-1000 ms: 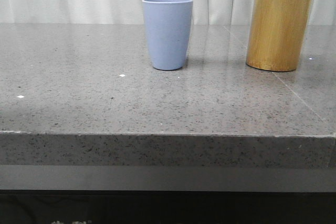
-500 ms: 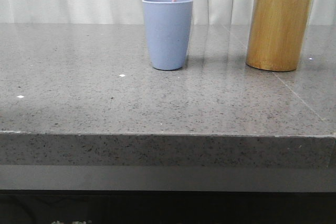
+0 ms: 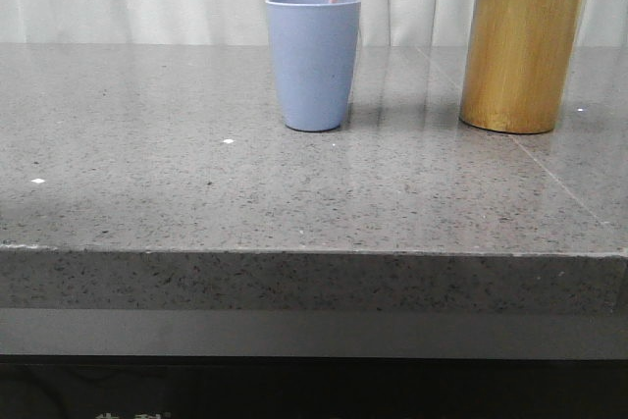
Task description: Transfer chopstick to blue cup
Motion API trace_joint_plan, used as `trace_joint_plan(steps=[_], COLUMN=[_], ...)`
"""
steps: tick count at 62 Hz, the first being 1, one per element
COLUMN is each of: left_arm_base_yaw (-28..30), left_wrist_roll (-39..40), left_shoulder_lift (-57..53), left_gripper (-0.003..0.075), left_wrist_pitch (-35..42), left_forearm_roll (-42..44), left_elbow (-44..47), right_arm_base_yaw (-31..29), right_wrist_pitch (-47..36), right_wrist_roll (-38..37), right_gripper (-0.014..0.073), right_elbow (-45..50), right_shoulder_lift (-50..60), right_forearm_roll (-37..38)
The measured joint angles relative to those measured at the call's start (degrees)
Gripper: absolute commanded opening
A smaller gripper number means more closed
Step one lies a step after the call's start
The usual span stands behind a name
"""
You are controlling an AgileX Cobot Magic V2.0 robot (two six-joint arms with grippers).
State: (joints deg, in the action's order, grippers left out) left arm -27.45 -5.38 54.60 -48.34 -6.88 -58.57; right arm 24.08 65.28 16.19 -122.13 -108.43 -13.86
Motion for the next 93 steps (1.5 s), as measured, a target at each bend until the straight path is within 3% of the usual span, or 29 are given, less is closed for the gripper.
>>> trace_joint_plan(steps=[7,23,40,49,74,93], left_arm_base_yaw=[0.00,0.00,0.00,0.00,0.00,0.00], left_wrist_roll=[0.00,0.00,0.00,0.00,0.00,0.00], left_shoulder_lift=[0.00,0.00,0.00,0.00,0.00,0.00], left_gripper=[0.0303,0.0303,0.0303,0.0303,0.0303,0.0302], left_wrist_pitch=[0.00,0.00,0.00,0.00,0.00,0.00], left_forearm_roll=[0.00,0.00,0.00,0.00,0.00,0.00], left_elbow=[0.00,0.00,0.00,0.00,0.00,0.00], right_arm_base_yaw=[0.00,0.00,0.00,0.00,0.00,0.00], right_wrist_pitch=[-0.22,0.73,2.21,0.66,-11.92,-14.05], right_wrist_roll=[0.11,-0.58,-5.62,-7.51,-11.39,-11.51], right_gripper=[0.0339,0.0340,0.0340,0.0340,0.0340,0.0339], right_elbow=[0.00,0.00,2.65,11.75,51.77,71.14], right_shoulder_lift=[0.00,1.82,13.33,23.58,54.96,73.22], right_forearm_roll=[0.00,0.05,3.02,5.58,6.08,6.25])
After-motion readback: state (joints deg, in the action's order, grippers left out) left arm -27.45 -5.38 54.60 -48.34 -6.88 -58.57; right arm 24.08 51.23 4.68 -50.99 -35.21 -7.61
